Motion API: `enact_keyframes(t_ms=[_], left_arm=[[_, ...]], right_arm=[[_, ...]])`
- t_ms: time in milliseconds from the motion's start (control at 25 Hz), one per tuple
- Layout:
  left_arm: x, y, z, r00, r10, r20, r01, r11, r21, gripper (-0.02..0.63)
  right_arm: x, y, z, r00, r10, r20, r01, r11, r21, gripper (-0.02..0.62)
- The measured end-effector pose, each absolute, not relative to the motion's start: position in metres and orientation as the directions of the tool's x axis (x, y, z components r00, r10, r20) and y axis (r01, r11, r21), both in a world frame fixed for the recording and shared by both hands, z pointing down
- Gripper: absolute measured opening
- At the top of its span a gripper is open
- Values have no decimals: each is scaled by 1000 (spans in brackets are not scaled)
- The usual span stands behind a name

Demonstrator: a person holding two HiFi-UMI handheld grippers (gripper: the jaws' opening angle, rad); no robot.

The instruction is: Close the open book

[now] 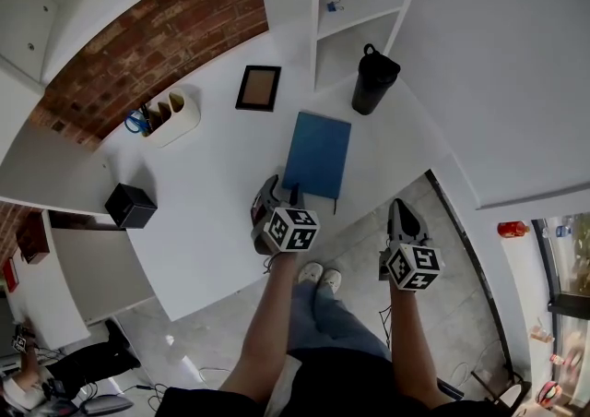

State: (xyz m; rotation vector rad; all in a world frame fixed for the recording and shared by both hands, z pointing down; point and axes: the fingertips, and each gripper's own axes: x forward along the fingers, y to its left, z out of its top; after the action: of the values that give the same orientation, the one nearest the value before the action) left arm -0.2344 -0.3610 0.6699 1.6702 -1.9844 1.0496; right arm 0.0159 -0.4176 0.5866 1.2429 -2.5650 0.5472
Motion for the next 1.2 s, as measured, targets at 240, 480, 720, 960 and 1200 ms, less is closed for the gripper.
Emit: enact_keyframes(t_ms=[240, 480, 720, 960, 1200], left_arm=[[-234, -362, 669, -242, -700, 672, -949, 25, -315, 209], [-227, -365, 642, -200, -765, 612, -960, 28, -279, 209], [-218, -369, 578, -140, -872, 469, -967, 18, -255, 158], [-221, -373, 505, -121, -940, 319, -970, 44, -239, 91], [-223, -377, 443, -110, -974, 198, -975, 67, -212, 38]], right_arm=[[22, -420, 584, -599, -714, 362, -800, 555, -228, -2], [20, -422, 574, -603, -724, 335, -797, 557, -232, -2], [13, -425, 549, -611, -744, 272, -791, 558, -250, -2], [9, -434, 507, -613, -771, 172, -784, 566, -254, -2], [13, -445, 453, -604, -794, 62, -784, 579, -222, -2]])
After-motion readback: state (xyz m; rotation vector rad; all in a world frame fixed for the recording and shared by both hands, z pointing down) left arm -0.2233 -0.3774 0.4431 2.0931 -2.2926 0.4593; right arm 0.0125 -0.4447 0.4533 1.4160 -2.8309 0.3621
